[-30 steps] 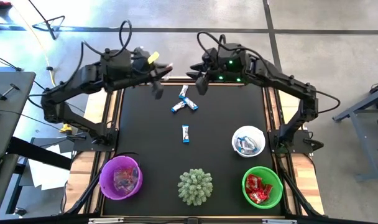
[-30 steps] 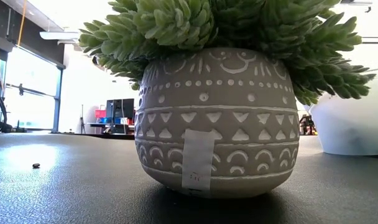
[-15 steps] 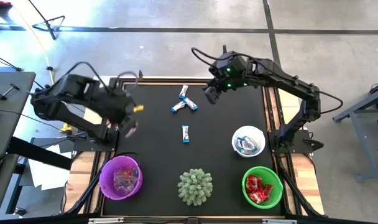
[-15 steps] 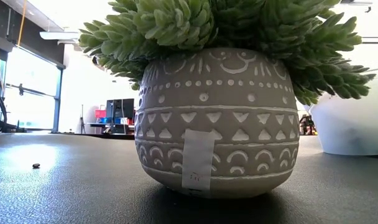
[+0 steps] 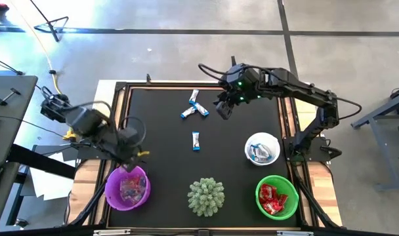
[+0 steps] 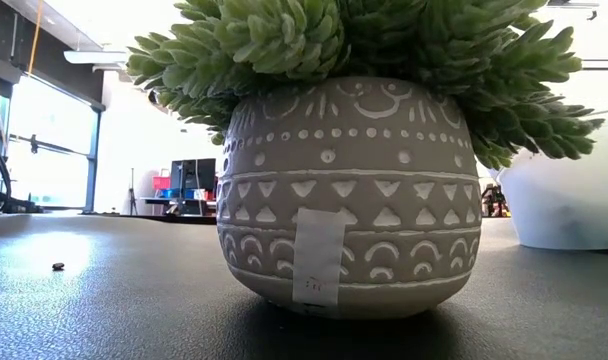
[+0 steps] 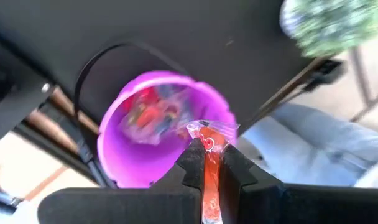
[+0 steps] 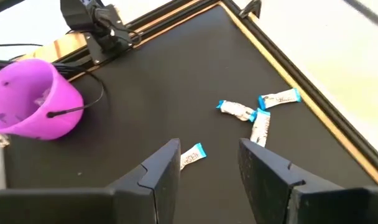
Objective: Sort candy
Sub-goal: Put the transparent candy wrapper into the purple bucket
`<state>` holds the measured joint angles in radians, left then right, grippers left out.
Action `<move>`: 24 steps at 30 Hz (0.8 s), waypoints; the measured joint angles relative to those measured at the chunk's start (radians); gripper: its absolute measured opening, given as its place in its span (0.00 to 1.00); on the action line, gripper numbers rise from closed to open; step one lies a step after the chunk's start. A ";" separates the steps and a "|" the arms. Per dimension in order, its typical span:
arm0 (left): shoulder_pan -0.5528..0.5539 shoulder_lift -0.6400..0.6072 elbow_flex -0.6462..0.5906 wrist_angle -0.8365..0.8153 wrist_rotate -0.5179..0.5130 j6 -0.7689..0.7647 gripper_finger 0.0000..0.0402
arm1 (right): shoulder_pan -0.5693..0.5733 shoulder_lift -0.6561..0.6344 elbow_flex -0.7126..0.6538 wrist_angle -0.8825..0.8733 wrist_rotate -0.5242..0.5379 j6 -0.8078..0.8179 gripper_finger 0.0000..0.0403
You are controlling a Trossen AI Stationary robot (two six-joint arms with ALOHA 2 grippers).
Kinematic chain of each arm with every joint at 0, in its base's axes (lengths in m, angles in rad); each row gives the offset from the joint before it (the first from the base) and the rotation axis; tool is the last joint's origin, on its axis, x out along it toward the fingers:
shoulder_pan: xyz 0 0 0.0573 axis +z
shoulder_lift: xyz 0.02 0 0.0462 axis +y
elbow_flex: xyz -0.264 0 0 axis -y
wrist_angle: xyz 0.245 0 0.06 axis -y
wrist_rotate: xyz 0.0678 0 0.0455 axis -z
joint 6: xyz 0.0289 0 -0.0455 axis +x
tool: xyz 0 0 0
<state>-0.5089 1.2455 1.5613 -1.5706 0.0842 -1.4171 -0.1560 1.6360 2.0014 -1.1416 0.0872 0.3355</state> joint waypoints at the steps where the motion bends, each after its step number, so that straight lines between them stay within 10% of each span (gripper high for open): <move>1: -0.021 0.001 -0.023 0.005 0.000 -0.024 0.01 | 0.007 0.000 0.000 0.000 0.016 0.001 0.39; 14: -0.214 0.000 -0.295 0.232 -0.094 -0.424 0.02 | 0.057 0.000 -0.002 -0.030 0.086 -0.022 0.39; 24: -0.214 0.000 -0.322 0.291 -0.053 -0.289 0.18 | 0.065 0.000 -0.003 -0.030 0.152 0.017 0.39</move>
<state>-0.7231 1.2453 1.2392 -1.2800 0.0316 -1.7058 -0.0906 1.6363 1.9984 -1.1719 0.2392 0.3529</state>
